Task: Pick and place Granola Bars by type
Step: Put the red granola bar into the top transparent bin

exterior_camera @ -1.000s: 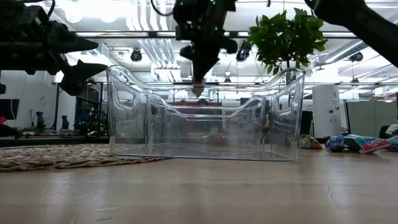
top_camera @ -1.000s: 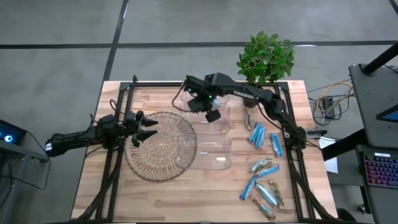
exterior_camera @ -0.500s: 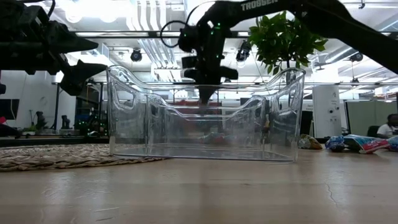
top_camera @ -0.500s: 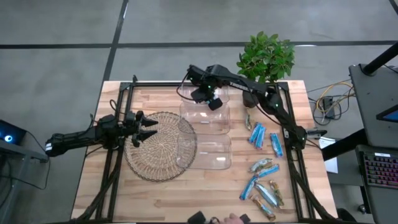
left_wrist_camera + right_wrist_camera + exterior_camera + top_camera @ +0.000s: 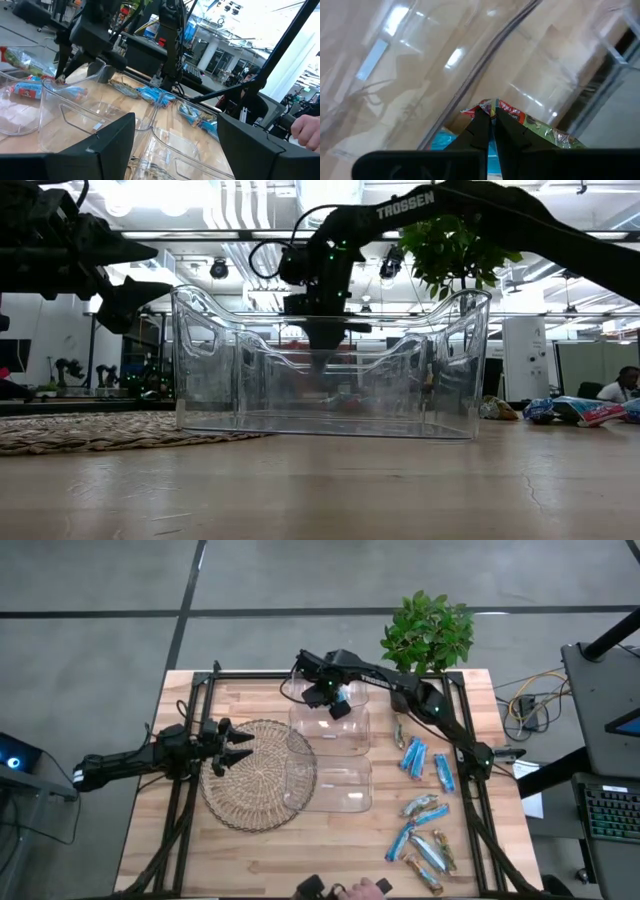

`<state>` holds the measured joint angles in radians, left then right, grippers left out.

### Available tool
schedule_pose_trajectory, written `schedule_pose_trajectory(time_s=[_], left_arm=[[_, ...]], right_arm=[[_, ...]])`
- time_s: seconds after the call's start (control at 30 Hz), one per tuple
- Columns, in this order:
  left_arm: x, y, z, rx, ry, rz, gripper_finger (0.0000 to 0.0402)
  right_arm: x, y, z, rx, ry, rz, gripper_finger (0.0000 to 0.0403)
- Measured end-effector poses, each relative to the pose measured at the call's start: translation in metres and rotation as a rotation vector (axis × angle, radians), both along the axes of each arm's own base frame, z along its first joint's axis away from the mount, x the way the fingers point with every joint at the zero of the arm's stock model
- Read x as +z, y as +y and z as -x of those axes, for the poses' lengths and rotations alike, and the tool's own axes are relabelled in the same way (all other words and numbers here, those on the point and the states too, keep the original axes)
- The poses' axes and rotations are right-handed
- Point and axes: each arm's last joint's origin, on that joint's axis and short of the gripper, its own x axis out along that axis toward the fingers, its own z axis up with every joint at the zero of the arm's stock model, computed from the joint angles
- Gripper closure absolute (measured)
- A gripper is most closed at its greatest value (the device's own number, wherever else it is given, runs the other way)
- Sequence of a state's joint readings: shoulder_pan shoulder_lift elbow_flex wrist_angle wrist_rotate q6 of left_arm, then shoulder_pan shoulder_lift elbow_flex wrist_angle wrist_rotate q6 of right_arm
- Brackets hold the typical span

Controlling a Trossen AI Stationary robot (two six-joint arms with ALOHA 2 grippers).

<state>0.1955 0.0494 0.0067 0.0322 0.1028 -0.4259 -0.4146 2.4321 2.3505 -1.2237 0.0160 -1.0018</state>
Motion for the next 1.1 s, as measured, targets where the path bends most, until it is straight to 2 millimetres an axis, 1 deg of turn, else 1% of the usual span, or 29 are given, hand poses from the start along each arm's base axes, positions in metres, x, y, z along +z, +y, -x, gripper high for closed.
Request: schedule_pose_trajectory(time_s=[0.3, 0.5, 0.63, 0.73, 0.87, 0.97, 1.1], left_arm=[[0.000, 0.000, 0.000, 0.000, 0.000, 0.000, 0.0140], [0.000, 0.000, 0.000, 0.000, 0.000, 0.000, 0.0140], [0.000, 0.000, 0.000, 0.000, 0.000, 0.000, 0.0140], [0.000, 0.000, 0.000, 0.000, 0.000, 0.000, 0.0140], [0.000, 0.000, 0.000, 0.000, 0.000, 0.000, 0.0140], [0.000, 0.000, 0.000, 0.000, 0.000, 0.000, 0.0140], [0.000, 0.000, 0.000, 0.000, 0.000, 0.000, 0.0140]], right_arm=[[-0.013, -0.014, 0.003, -0.033, 0.027, -0.006, 0.0394], [-0.016, -0.012, 0.002, -0.017, 0.014, -0.061, 0.0394], [-0.024, -0.012, 0.004, -0.024, 0.041, -0.075, 0.0394], [-0.032, -0.010, 0.006, -0.064, 0.061, -0.097, 0.0394], [-0.033, -0.010, 0.006, -0.139, 0.046, -0.131, 0.0393], [-0.033, -0.010, 0.005, -0.147, 0.045, -0.135, 0.0379], [-0.028, -0.010, 0.006, -0.176, 0.027, -0.155, 0.0345]])
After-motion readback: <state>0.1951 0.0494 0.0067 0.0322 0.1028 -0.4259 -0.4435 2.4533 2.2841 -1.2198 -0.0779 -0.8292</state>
